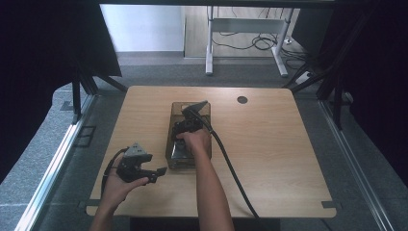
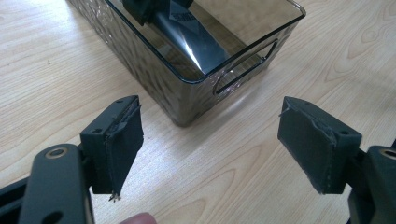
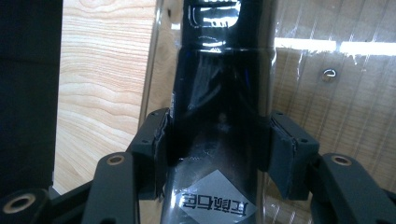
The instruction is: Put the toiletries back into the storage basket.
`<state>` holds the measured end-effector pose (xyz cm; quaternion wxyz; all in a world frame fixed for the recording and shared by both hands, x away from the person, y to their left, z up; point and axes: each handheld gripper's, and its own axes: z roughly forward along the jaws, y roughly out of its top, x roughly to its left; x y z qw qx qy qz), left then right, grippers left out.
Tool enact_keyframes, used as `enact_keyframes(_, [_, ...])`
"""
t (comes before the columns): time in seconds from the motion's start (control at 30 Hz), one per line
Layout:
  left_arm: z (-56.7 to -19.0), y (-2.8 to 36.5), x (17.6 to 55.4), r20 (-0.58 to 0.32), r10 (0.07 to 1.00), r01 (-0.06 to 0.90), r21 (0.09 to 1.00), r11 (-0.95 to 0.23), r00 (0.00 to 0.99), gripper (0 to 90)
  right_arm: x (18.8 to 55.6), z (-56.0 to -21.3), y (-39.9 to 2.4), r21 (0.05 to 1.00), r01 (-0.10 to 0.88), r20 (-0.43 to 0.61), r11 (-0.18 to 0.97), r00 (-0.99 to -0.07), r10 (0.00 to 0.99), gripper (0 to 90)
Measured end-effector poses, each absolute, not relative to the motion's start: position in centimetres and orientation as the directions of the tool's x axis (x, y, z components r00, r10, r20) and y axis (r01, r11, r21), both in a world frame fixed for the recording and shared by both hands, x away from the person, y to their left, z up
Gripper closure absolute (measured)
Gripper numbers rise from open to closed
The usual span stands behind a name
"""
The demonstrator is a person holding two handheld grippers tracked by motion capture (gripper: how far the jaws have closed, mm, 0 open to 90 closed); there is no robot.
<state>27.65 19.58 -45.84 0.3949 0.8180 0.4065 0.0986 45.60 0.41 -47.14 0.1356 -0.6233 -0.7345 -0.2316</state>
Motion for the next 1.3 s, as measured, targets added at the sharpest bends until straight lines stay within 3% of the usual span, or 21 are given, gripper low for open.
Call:
enact_keyframes(1.13, [-46.2, 18.9, 27.8, -0.158, 0.734, 0.591, 0.711, -0.38, 0.661, 22.3, 46.0, -49.6, 0.7, 0.147, 0.986, 0.505, 0.083, -0.147, 0.851, 43.9])
enact_keyframes(1.3, [-46.2, 18.8, 27.7, -0.155, 0.733, 0.59, 0.711, -0.383, 0.663, 22.3, 46.1, -49.6, 0.7, 0.16, 0.985, 0.502, 0.068, -0.14, 0.854, 40.4])
